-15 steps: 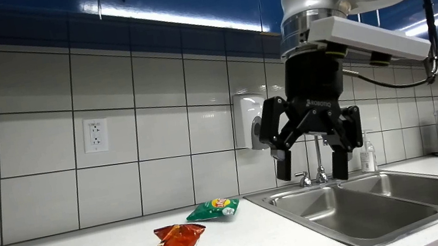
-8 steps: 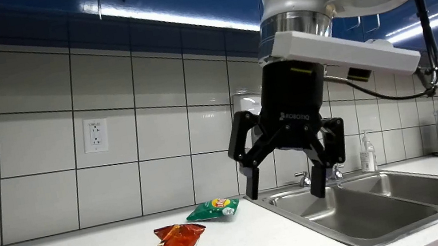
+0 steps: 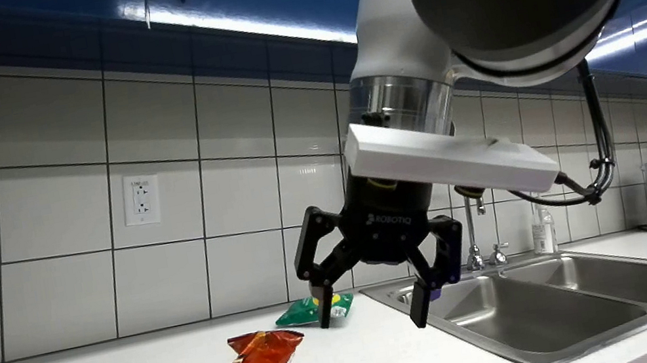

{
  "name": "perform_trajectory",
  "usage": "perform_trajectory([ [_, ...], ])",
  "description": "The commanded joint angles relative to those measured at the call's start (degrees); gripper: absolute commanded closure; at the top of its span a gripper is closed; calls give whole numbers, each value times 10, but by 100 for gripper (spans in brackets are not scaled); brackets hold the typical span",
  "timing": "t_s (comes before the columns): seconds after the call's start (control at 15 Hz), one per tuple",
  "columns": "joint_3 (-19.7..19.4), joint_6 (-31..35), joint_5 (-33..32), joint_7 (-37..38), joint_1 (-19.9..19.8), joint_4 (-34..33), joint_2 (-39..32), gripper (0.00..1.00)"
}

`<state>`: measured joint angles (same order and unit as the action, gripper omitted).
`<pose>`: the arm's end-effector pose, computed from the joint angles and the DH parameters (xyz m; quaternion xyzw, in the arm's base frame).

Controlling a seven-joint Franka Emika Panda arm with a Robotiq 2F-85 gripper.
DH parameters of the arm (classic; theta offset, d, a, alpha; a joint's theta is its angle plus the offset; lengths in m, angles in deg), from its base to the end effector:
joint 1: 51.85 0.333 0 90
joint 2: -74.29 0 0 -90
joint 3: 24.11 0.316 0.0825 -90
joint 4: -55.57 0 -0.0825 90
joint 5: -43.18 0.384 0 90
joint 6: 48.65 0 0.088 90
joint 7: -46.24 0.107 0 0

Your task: Pick up the orange pack of snacks and put it in the sink

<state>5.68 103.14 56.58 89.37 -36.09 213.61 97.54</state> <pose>0.2908 0.2714 0.3483 -0.9877 0.0794 -0.1163 0.0684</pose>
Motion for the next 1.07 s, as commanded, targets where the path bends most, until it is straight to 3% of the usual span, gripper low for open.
perform_trajectory([
  [0.0,24,40,-73,64,-44,-39,-68,0],
  [0.47,61,42,-242,200,-112,-113,-153,0],
  [0.8,76,20,-370,320,-133,-172,-210,0],
  [1.0,68,-6,-450,399,-126,-208,-250,0],
])
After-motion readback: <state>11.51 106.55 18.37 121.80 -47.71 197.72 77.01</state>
